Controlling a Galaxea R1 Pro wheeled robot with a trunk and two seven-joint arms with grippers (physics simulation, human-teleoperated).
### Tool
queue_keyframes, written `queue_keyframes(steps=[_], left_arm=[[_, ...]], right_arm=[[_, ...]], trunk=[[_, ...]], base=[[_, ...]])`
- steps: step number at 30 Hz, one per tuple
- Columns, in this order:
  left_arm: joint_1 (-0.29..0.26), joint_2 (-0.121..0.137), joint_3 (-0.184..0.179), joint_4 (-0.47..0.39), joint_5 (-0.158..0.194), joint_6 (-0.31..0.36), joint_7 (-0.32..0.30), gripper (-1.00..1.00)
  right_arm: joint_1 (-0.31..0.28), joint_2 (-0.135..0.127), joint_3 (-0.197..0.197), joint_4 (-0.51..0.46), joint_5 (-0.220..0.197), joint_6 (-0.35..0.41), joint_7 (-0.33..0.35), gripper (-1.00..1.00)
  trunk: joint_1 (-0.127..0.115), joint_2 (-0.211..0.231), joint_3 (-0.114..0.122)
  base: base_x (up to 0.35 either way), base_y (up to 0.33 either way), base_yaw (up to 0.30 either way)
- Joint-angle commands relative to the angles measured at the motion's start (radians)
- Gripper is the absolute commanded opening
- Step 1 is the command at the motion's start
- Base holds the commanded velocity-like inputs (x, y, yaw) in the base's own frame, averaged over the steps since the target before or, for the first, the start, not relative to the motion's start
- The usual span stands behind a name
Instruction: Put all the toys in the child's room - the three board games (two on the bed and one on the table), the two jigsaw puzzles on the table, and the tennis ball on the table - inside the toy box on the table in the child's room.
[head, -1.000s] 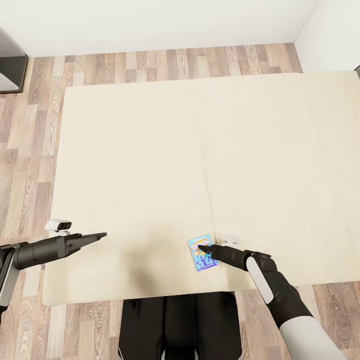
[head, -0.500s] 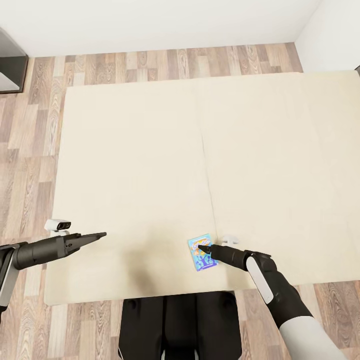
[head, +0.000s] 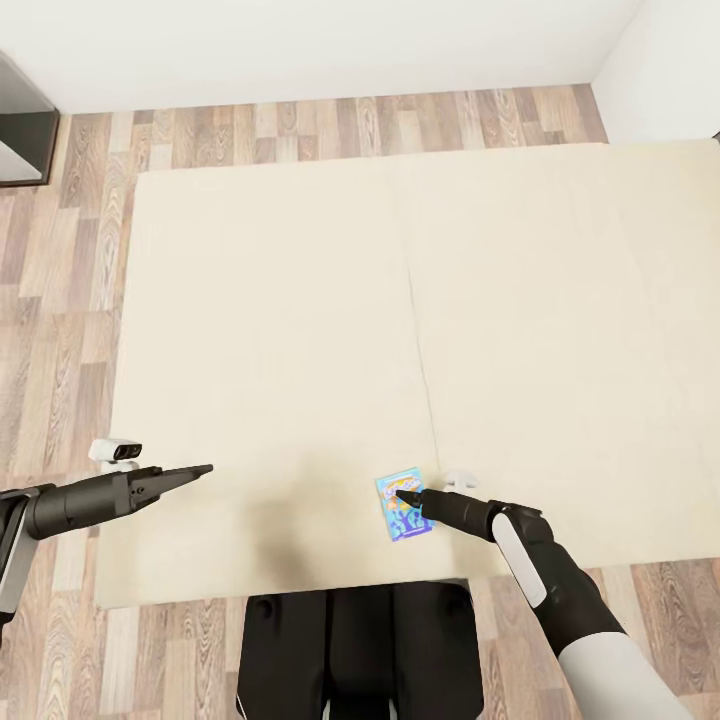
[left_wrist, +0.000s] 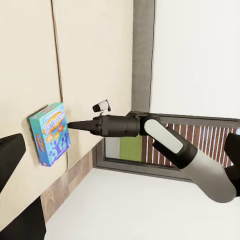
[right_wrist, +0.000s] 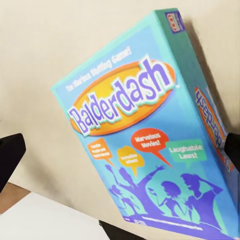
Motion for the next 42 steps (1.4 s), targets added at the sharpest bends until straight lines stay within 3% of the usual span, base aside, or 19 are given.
queue_keyframes(steps=[1,42], left_arm=[[0.000,0.000,0.000,0.000,-0.001,0.011,-0.004,1.00],[0.000,0.000,0.000,0.000,-0.001,0.011,-0.004,1.00]], right_arm=[[0.000,-0.001,0.001,-0.001,-0.002,0.004,0.001,1.00],[0.000,-0.009,0.000,-0.001,-0.002,0.004,0.002,1.00]], trunk=[[0.001,-0.002,-0.001],[0.001,-0.002,-0.001]], base=[[-0.007,0.018,0.000],[0.000,0.026,0.000]])
